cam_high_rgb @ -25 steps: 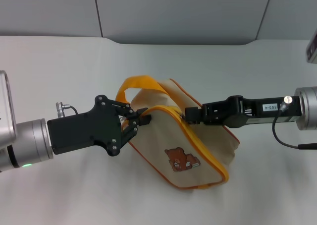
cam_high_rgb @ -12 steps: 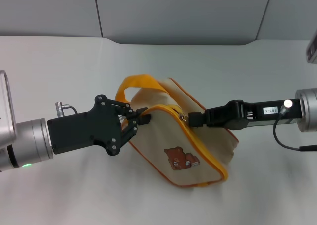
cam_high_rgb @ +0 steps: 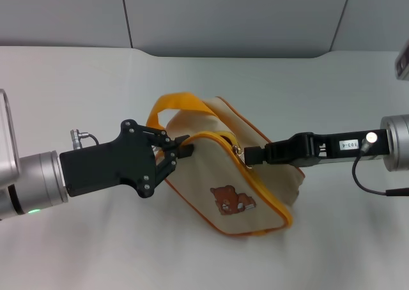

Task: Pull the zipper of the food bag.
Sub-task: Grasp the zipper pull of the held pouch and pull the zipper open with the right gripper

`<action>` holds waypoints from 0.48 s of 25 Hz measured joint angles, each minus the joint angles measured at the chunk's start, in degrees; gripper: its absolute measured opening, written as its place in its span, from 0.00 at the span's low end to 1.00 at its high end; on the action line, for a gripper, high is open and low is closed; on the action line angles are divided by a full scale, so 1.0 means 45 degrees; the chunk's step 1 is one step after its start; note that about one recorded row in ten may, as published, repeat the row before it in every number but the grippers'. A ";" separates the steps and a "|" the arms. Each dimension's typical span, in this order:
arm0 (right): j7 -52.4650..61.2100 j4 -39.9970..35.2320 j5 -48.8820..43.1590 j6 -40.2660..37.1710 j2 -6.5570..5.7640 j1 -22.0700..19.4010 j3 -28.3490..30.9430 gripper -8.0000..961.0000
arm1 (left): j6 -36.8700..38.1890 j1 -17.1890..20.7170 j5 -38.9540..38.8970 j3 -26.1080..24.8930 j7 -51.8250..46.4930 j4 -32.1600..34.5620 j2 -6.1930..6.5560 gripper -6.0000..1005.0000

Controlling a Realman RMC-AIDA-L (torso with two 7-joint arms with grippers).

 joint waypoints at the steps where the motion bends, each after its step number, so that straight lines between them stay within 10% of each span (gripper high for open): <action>1: -0.0029 -0.0004 -0.0003 0.0000 -0.0001 -0.0042 -0.0002 0.02 | -0.0046 0.0019 -0.0040 -0.0057 -0.0012 0.0000 0.0018 0.06; 12: 0.0004 -0.0402 -0.0286 0.0170 -0.0588 -0.1900 0.0030 0.01 | -0.0397 0.0157 -0.0052 -0.1020 -0.0051 -0.0178 0.0074 0.06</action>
